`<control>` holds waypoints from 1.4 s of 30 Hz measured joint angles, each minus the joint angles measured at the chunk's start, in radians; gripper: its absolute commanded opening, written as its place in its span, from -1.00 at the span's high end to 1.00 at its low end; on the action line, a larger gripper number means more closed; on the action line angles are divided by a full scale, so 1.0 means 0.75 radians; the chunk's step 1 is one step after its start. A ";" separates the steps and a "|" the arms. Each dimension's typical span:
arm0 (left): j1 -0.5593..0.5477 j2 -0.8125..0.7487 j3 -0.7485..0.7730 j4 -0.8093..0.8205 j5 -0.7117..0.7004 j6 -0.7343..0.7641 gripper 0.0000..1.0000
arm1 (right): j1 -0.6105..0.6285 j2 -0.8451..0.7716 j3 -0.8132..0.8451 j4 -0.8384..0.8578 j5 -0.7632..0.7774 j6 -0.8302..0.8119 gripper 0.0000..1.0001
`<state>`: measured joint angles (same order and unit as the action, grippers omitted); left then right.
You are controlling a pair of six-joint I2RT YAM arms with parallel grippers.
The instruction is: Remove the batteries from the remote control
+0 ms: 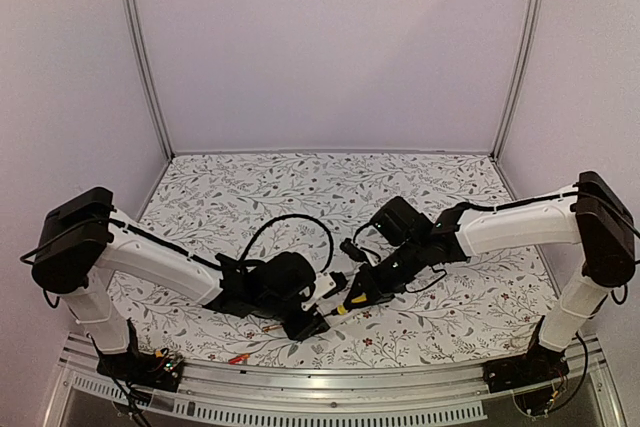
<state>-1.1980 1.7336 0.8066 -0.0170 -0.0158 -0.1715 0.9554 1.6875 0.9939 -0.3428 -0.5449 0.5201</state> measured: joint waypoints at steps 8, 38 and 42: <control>0.006 -0.005 -0.006 0.002 0.014 0.001 0.12 | -0.022 0.020 -0.113 0.216 -0.123 0.069 1.00; 0.016 -0.012 -0.017 0.009 0.025 0.009 -0.21 | -0.044 -0.072 -0.313 0.538 -0.303 0.229 1.00; 0.021 -0.022 -0.021 -0.004 0.041 -0.003 -0.55 | -0.026 -0.130 -0.313 0.499 -0.244 0.229 1.00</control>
<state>-1.1824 1.7172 0.7910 -0.0196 0.0151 -0.1738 0.9360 1.5902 0.7589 0.0319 -0.7277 0.6918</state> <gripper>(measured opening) 0.693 0.134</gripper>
